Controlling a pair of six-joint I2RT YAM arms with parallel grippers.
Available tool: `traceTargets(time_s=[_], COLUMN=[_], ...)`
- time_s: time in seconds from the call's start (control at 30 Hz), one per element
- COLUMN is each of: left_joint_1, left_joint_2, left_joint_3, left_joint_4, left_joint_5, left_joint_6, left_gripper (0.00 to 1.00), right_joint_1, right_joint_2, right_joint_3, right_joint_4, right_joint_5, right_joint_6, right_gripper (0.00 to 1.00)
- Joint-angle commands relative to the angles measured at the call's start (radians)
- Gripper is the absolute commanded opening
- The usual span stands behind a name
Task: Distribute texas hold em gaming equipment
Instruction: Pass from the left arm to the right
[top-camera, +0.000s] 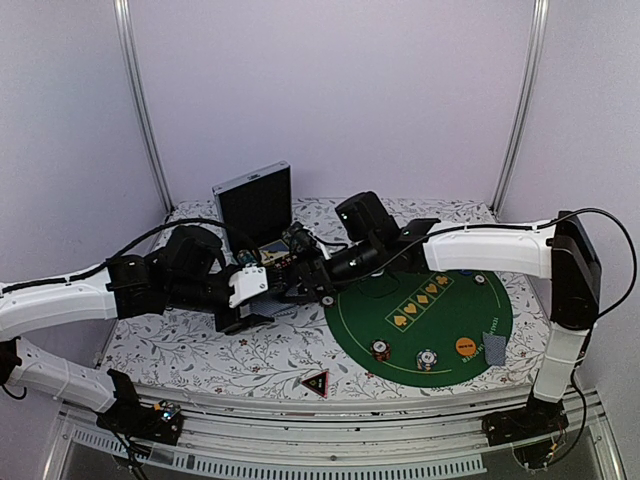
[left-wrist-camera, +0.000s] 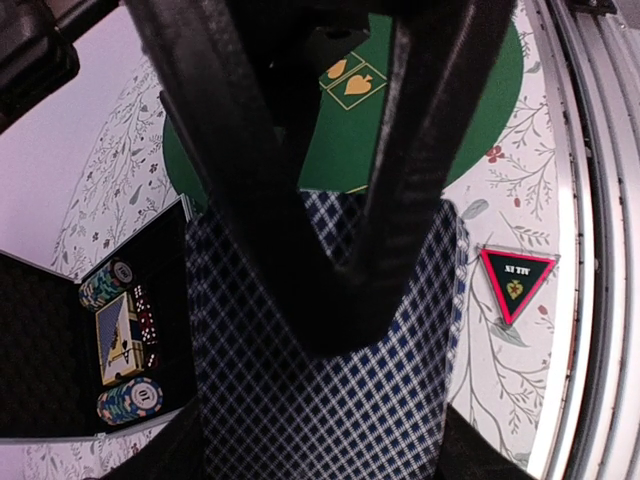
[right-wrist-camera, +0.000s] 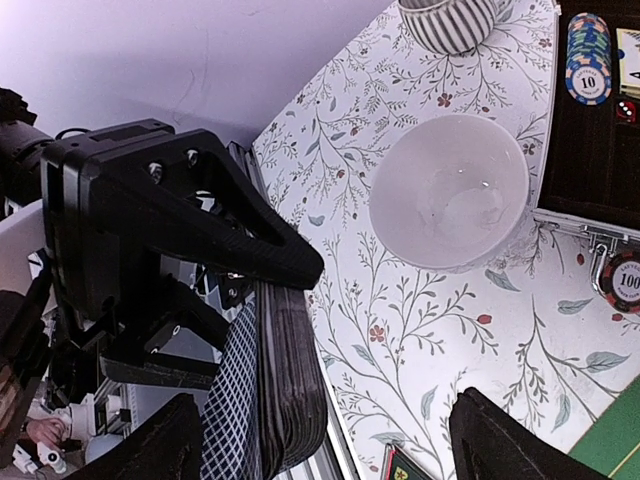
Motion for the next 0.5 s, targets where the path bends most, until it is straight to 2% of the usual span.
traceTargets(time_s=[0.0, 0.27, 0.47], left_joint_1=[0.008, 0.009, 0.007], left_joint_2=[0.005, 0.008, 0.01], left_joint_3=[-0.012, -0.016, -0.016], left_joint_4=[0.03, 0.034, 0.036], left_joint_5=[-0.017, -0.03, -0.03], left_joint_6=[0.003, 0.003, 0.004], left_gripper=[0.65, 0.65, 0.65], right_joint_1=[0.008, -0.004, -0.006], right_joint_2=[0.04, 0.01, 0.001], right_joint_3=[0.064, 0.063, 0.087], right_joint_4=[-0.032, -0.162, -0.203], right_joint_5=[0.051, 0.142, 0.131], right_joint_6=[-0.003, -0.039, -0.05], right_gripper=[0.86, 0.79, 0.67])
